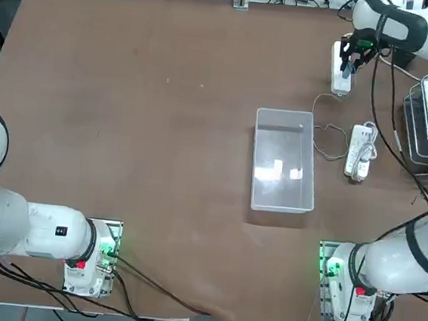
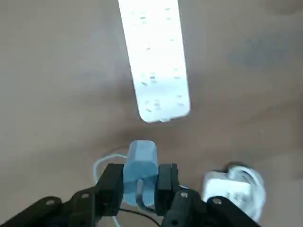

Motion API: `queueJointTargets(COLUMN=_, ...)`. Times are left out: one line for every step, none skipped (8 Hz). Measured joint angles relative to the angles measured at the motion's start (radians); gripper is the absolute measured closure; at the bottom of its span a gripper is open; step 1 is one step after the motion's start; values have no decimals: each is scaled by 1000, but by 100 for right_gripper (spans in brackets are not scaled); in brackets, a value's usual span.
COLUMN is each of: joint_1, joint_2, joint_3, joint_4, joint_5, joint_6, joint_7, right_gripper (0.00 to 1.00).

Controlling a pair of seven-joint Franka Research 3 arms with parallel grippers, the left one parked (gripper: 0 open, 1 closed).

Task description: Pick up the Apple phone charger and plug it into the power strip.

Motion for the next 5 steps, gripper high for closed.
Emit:
queueJointTargets(joint_1=-13, joint_2=35, joint_3=0, joint_4=39, joint_5=30, joint_6=4, joint_7=-15, right_gripper=63)
queueJointTargets(joint_1=-23, joint_2=65, joint_3=-1, joint_4=66, joint_5=41, joint_6=5, joint_7=-30, right_gripper=63)
queueJointTargets(joint_1=-27, joint_2=89, joint_3=-1, joint_4=77, joint_5=41, joint_6=14, joint_7=-35, right_gripper=63)
queueJointTargets(joint_1=-27, joint_2=105, joint_3=-1, joint_4=79, joint_5=41, joint_6=30, joint_7=-46, right_gripper=63)
queueJointTargets(joint_1=-27, joint_2=120, joint_3=-1, joint_4=80, joint_5=41, joint_6=44, joint_7=-57, right_gripper=63)
